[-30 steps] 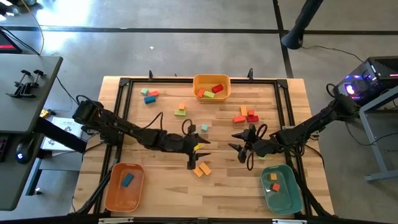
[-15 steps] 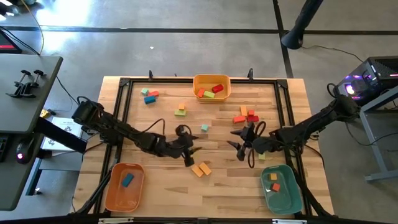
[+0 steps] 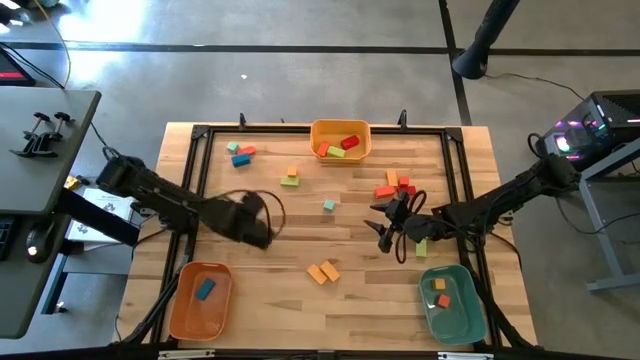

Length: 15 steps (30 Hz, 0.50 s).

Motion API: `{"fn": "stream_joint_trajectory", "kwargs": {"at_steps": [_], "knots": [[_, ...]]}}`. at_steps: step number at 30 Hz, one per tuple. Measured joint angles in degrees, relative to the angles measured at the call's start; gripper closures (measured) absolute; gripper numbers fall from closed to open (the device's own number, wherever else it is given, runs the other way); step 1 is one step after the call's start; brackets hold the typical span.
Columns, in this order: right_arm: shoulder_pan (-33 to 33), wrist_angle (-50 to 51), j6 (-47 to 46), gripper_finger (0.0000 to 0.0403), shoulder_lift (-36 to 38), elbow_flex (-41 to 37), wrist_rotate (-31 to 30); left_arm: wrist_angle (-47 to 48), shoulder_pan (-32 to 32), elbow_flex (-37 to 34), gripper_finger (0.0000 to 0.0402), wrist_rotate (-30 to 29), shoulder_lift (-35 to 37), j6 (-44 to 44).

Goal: Sort blocks by size
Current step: Put the left red narrow rectangular block into the orange bin

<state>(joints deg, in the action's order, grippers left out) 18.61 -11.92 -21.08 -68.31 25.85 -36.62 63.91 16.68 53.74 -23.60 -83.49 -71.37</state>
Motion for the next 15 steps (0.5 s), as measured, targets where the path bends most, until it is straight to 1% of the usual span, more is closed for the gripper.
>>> {"fn": "stream_joint_trajectory", "kwargs": {"at_steps": [2, 4, 8, 15], "knots": [[0.0, 0.0, 0.4, 0.0178, 0.0, 0.0, 0.0, 4.6, -2.4, -1.3, 0.0198, 5.2, 1.2, -1.6], [0.0, 0.0, 0.6, 0.0178, 0.0, 0.0, 0.0, 6.9, -4.6, -2.8, 0.0198, 7.1, 1.6, -0.2], [0.0, 0.0, 0.6, 0.0178, 0.0, 0.0, 0.0, 5.4, -10.8, -6.2, 0.0198, 11.2, 1.7, 5.6], [0.0, 0.0, 0.8, 0.0178, 0.0, 0.0, 0.0, -3.5, -19.7, -10.0, 0.0198, 11.1, 1.5, 15.4]]}}
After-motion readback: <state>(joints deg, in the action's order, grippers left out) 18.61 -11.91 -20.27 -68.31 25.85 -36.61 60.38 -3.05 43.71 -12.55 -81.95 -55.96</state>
